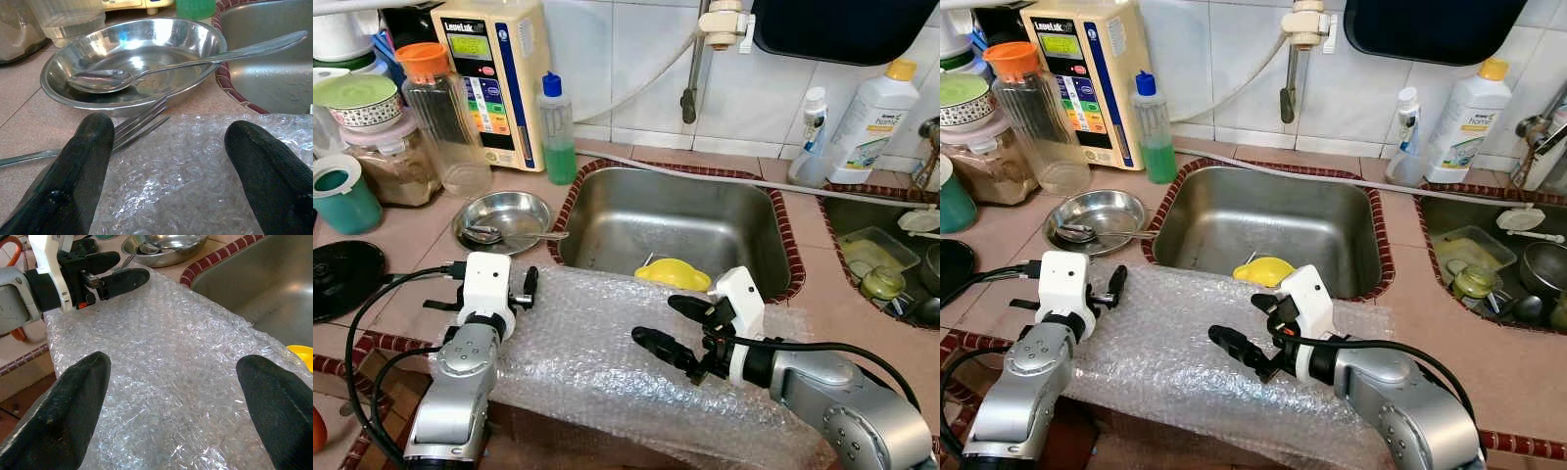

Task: Kitchen organization

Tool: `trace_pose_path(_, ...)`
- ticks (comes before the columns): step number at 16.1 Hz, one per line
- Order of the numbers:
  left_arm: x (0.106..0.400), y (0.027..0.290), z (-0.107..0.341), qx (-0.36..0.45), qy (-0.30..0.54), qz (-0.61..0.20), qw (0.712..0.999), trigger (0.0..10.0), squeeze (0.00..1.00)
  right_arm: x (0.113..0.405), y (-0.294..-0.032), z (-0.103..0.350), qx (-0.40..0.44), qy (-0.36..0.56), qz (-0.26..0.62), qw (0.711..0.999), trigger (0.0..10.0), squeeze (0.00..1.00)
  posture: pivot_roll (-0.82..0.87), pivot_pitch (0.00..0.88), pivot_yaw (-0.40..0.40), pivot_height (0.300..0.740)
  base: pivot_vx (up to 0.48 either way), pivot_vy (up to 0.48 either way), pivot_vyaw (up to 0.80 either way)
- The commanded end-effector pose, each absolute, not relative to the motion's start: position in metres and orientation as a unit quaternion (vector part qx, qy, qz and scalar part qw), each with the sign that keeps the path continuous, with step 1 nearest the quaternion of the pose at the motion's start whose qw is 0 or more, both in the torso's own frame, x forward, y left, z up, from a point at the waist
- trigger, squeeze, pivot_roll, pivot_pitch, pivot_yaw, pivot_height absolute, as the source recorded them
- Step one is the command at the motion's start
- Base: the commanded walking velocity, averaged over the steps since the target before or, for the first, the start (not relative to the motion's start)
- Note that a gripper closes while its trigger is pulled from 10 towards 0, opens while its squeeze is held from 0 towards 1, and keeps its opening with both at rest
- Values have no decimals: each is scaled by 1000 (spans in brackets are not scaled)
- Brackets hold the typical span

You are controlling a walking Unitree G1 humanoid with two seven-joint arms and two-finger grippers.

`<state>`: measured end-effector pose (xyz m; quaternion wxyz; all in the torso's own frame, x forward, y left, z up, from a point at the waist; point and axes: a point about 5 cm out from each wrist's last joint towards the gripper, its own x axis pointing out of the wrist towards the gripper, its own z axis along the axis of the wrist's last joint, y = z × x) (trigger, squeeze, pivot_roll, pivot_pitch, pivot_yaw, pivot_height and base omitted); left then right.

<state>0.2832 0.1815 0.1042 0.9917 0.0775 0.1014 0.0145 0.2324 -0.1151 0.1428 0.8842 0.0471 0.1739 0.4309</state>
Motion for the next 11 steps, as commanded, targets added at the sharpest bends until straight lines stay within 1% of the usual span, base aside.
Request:
trace_pose_path(1,285,185,109,90,93,21,991,10000,0,232,-114,147,43,166,441,881,10000,0,-16,0,18,740,0,0,0)
trace_pose_path(3,289,188,115,93,83,24,992,10000,0,231,-115,149,57,161,451,876,10000,0,-16,0,18,740,0,0,0)
trace_pose_path(6,292,189,114,86,93,22,992,10000,0,229,-117,154,68,157,465,869,10000,0,-19,0,20,740,0,0,0)
trace_pose_path(7,293,188,112,77,102,19,992,6549,0,229,-118,154,69,157,465,869,10000,0,-24,0,23,740,0,0,0)
trace_pose_path(8,293,187,109,70,113,18,991,4039,0,230,-119,155,69,157,464,869,10000,0,-24,0,23,740,0,0,0)
trace_pose_path(9,293,186,107,68,121,13,990,3020,0,229,-119,155,70,157,467,867,10000,0,-24,0,23,740,0,0,0)
trace_pose_path(10,293,185,104,65,130,10,989,4196,0,228,-119,156,72,158,472,864,10000,0,-27,0,24,740,0,0,0)
trace_pose_path(11,293,184,102,69,136,6,988,8549,0,227,-120,156,76,162,478,860,10000,0,-25,0,24,740,0,0,0)
